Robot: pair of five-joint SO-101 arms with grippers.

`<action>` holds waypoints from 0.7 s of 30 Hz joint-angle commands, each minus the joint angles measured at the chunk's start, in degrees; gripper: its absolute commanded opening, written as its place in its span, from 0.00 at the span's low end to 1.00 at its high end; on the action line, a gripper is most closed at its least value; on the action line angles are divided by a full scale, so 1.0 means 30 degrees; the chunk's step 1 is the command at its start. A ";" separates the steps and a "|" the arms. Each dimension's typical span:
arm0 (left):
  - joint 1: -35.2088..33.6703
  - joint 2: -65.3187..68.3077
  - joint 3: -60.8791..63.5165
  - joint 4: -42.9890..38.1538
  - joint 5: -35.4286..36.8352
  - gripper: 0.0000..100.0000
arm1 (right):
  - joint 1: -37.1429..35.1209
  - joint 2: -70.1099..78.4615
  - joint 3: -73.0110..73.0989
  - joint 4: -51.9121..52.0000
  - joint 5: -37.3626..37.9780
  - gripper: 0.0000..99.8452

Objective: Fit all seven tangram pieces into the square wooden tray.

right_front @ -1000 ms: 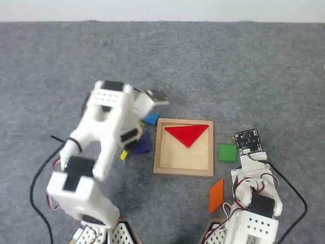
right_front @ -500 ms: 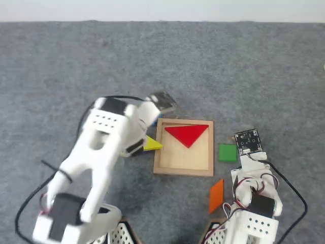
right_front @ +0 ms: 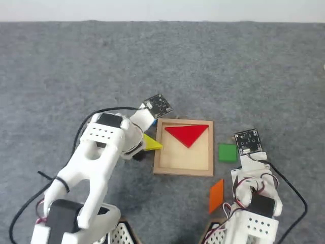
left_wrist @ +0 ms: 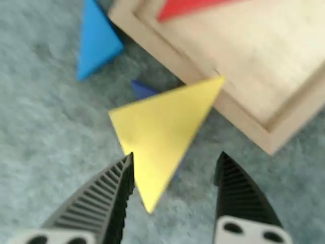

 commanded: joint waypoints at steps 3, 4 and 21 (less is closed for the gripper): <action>0.0147 -0.0381 -0.0132 -0.1846 -0.0234 0.25 | 0.0103 -0.0190 0.0293 -0.0015 0.0117 0.07; 0.0176 0.0059 -0.0190 -0.1905 -0.0264 0.25 | 0.0103 -0.0190 0.0293 -0.0015 0.0117 0.07; 0.0205 0.7150 -0.4440 -0.1172 -0.0469 0.23 | 0.0103 -0.0190 0.0293 -0.0015 0.0117 0.07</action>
